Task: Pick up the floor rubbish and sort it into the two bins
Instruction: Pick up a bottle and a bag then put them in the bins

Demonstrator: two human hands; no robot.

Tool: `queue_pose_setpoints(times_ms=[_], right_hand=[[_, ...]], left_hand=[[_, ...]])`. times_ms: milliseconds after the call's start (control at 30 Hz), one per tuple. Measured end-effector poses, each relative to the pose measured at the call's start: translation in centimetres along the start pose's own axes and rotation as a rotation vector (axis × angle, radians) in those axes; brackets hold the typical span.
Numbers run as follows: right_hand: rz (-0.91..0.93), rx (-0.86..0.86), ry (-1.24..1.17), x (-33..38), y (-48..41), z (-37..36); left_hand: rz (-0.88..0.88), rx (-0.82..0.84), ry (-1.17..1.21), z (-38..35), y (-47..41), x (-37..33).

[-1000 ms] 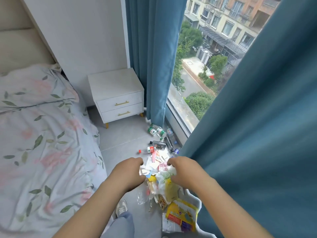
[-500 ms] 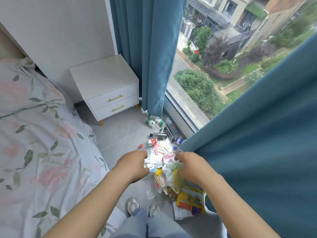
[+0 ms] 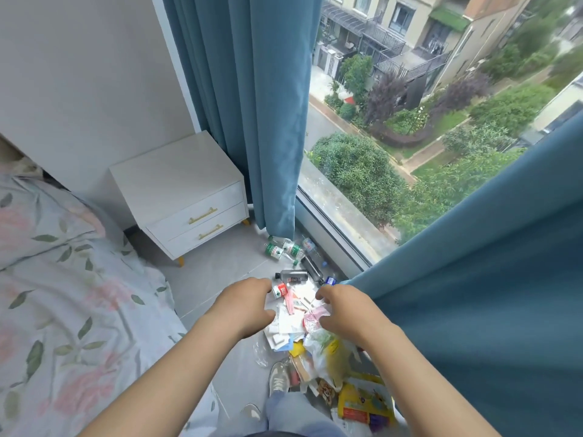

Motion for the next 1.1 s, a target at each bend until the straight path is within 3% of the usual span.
queue_pose_setpoints(times_ms=[467,1100], right_hand=[[-0.11,-0.037,-0.136,-2.1,-6.3,5.1],[-0.637,-0.124,-0.553,2.5,-13.0,2.9]], left_hand=[[-0.138,0.068,-0.126,5.8,-9.5,-2.1],[-0.604,0.316,-0.45,11.2,-23.7,1.3]])
Point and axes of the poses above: each hand's wrist, its own y-axis away from the middle knuckle, its own z-axis out of the back of the hand, x = y × z, the point moved 4 cm from there along -y, towards the middle knuckle, and after that the axes turned 3 degrees about x, right-handed, at the moved point
